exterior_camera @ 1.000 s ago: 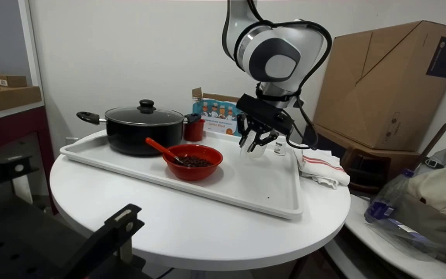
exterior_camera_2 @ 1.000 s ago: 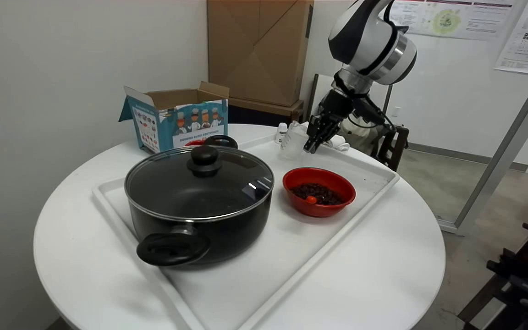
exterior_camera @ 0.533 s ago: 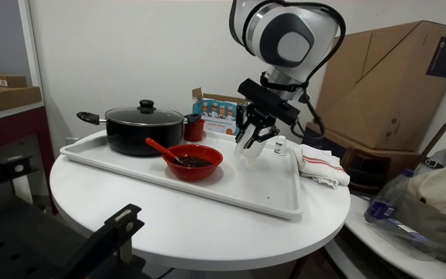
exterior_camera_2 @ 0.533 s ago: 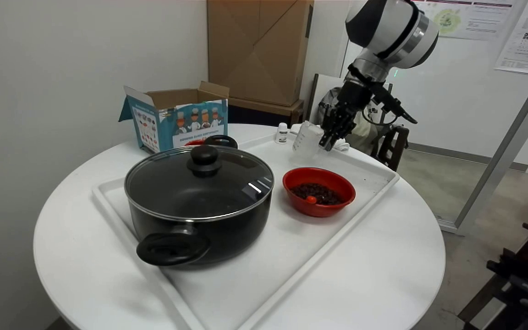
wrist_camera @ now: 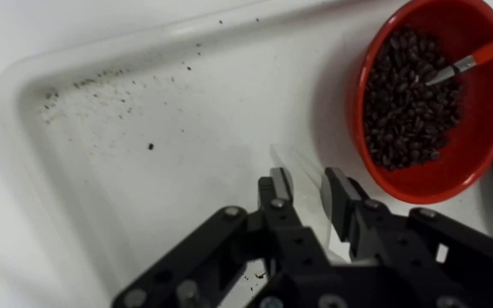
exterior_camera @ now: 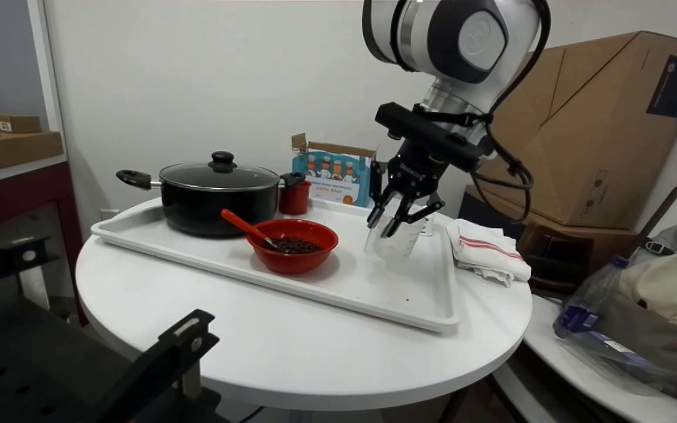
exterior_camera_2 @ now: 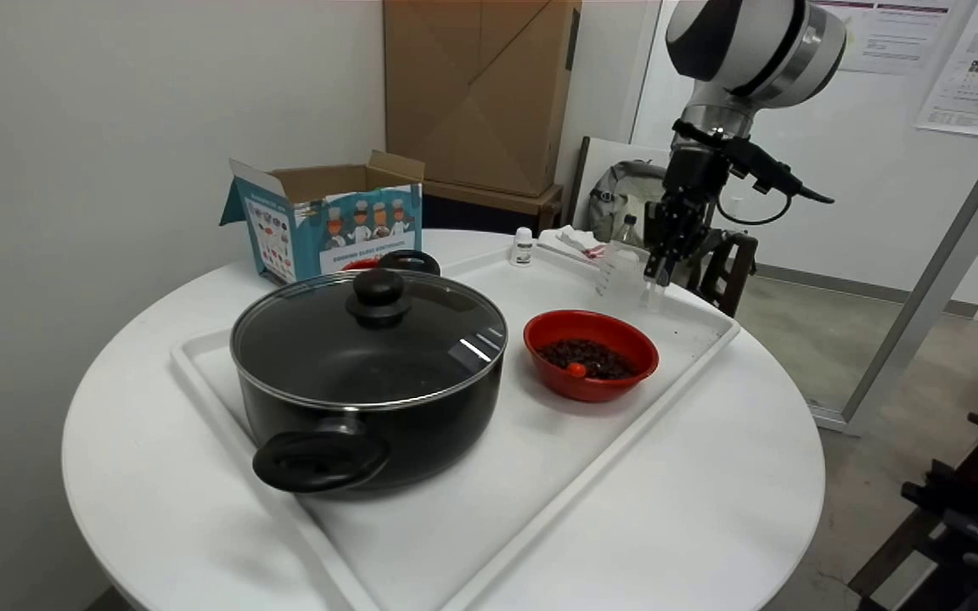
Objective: Move the object from the measuring cup to the red bowl
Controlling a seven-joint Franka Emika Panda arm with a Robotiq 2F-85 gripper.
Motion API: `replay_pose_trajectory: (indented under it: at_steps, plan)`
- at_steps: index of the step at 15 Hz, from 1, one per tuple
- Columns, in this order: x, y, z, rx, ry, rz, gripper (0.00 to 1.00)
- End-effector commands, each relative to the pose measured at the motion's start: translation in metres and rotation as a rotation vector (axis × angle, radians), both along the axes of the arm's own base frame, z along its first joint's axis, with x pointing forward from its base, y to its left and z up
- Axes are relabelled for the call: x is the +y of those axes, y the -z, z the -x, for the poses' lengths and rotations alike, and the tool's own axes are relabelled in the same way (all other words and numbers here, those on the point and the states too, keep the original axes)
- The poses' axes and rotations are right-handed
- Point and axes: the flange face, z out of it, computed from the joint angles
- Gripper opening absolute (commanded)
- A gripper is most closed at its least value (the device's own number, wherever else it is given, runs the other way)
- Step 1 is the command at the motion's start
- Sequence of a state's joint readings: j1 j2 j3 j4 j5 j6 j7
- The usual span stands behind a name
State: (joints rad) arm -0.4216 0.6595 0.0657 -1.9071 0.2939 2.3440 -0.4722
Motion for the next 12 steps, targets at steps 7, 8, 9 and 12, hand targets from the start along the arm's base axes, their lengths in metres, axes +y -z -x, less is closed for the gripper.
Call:
replay_pose_trajectory:
  at_steps: [7,8,9,12]
  plan:
    - [0.005,0.03,0.011,0.119,0.003,0.046,0.72]
    - [0.01,0.019,0.011,0.118,-0.007,0.034,0.8]
    - [0.016,0.007,0.012,0.115,-0.017,0.02,0.87]
    - [0.037,-0.04,0.018,0.102,-0.044,-0.01,1.0]
